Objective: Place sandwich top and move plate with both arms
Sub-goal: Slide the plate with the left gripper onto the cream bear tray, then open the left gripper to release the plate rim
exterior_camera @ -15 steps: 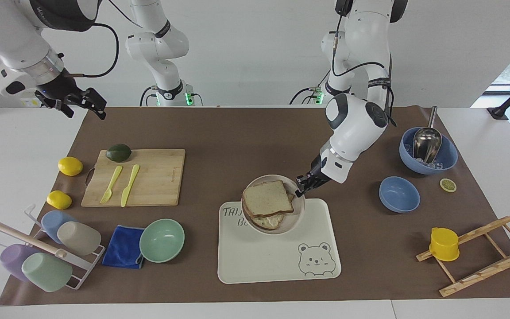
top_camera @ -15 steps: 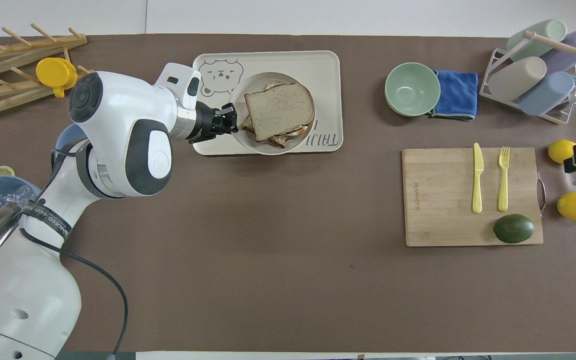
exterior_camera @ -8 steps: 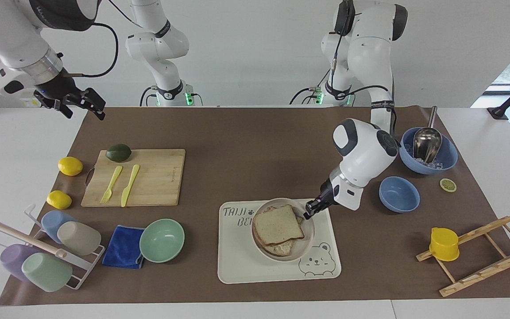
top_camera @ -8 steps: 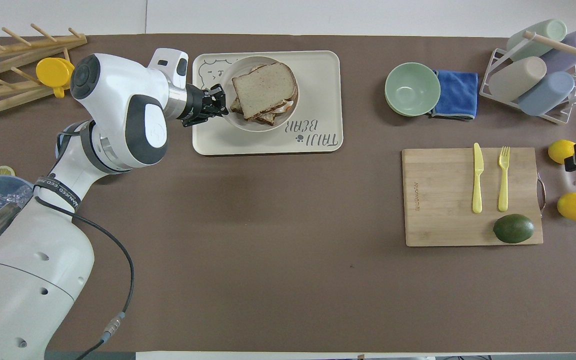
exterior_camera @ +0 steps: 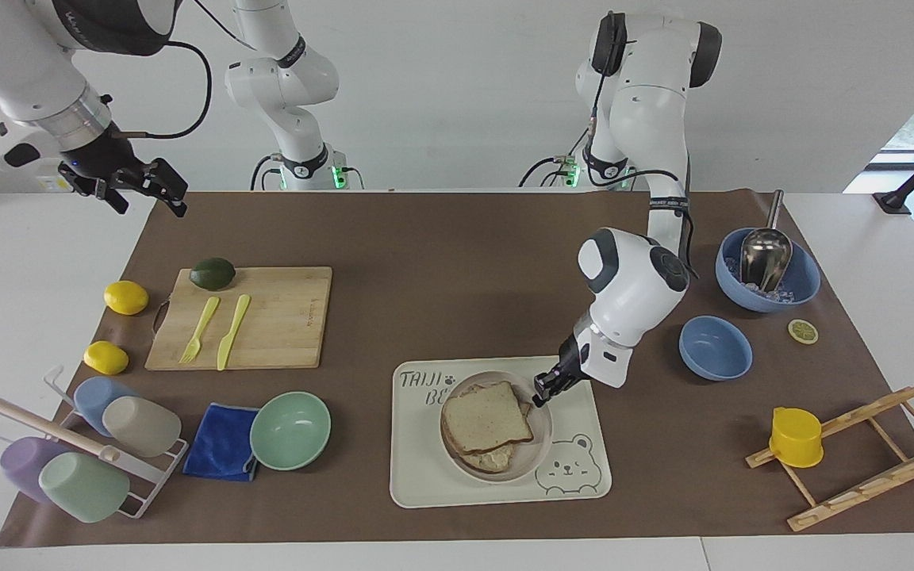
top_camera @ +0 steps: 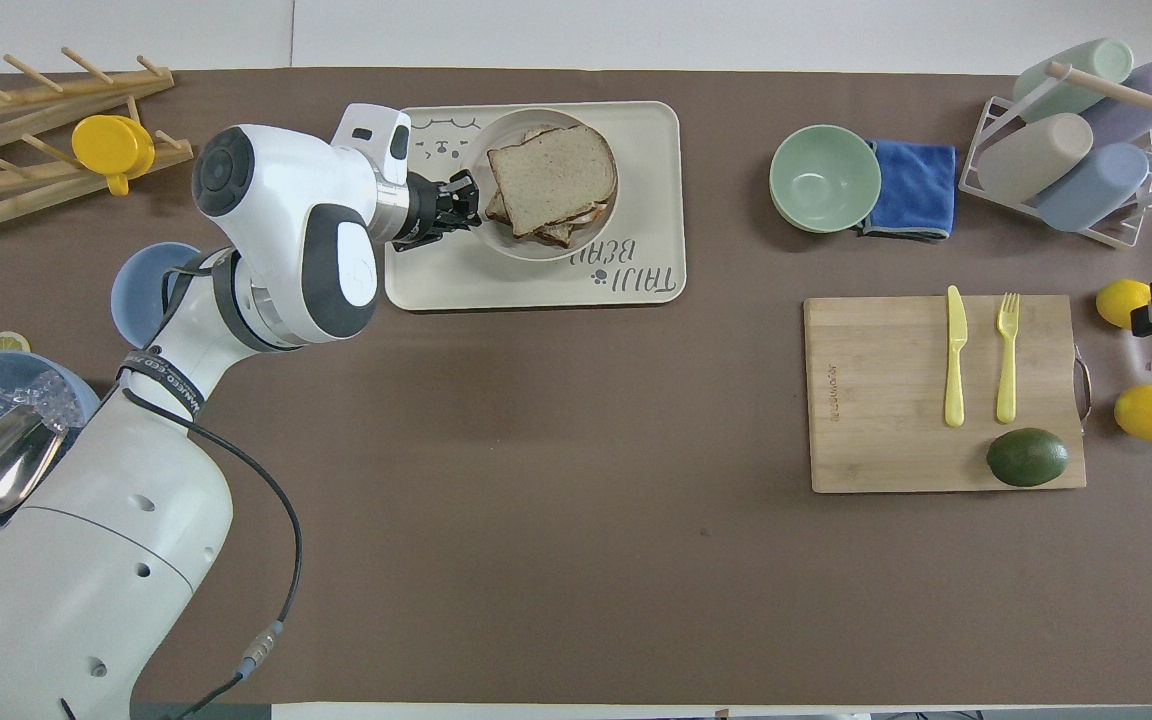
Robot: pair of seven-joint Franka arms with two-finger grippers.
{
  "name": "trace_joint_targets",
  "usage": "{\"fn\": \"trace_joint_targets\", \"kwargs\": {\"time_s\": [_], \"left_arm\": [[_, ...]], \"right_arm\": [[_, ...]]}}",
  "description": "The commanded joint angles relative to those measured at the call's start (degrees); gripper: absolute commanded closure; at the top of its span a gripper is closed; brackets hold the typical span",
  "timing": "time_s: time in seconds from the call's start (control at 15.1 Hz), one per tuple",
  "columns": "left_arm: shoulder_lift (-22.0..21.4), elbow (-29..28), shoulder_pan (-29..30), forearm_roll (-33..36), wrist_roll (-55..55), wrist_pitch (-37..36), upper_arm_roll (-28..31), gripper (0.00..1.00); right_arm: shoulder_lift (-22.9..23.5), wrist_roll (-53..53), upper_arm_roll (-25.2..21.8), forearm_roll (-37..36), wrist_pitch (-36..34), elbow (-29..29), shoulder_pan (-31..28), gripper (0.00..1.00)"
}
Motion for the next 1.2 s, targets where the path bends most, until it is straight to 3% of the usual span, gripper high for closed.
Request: {"fn": "trace_joint_targets", "kwargs": {"time_s": [0.0, 0.2, 0.27, 0.33, 0.46, 0.53, 0.66, 1.13], "left_arm": [[0.0, -1.3, -0.9, -0.7, -0.4, 2.1, 0.5, 1.00], [-0.2, -2.1, -0.9, -0.6, -0.1, 2.4, 0.5, 1.00], [-0.3, -2.8, -1.0, -0.6, 0.3, 2.6, 0.5, 0.95], [-0.4, -3.0, -1.0, -0.5, 0.4, 2.5, 0.5, 0.65], [-0.5, -3.0, -1.0, -0.5, 0.4, 2.1, 0.5, 0.16], [-0.6, -3.0, -1.0, -0.2, 0.4, 1.5, 0.6, 0.07], [-0.9, -2.9, -0.9, 2.1, 0.4, -1.4, 0.8, 0.00], [-5.4, -2.5, 2.3, 8.8, 1.0, -11.6, 1.0, 0.00]], "right_arm": [[-1.3, -1.0, 0.3, -0.4, 0.5, -1.3, -0.7, 0.00], [-1.3, -1.1, 0.3, -0.4, 0.4, -1.3, -0.6, 0.00], [-1.3, -1.1, 0.3, -0.4, 0.4, -1.3, -0.5, 0.00], [-1.3, -1.1, 0.3, -0.4, 0.4, -1.4, -0.5, 0.00], [-1.4, -1.1, 0.3, -0.4, 0.4, -1.3, -0.3, 0.00], [-1.4, -1.1, 0.3, -0.4, 0.4, -1.4, -0.1, 0.00], [-1.4, -1.1, 0.3, -0.4, 0.3, -1.4, 0.0, 0.00], [-1.4, -1.1, 0.3, -0.5, 0.4, -1.4, 0.0, 0.00]]}}
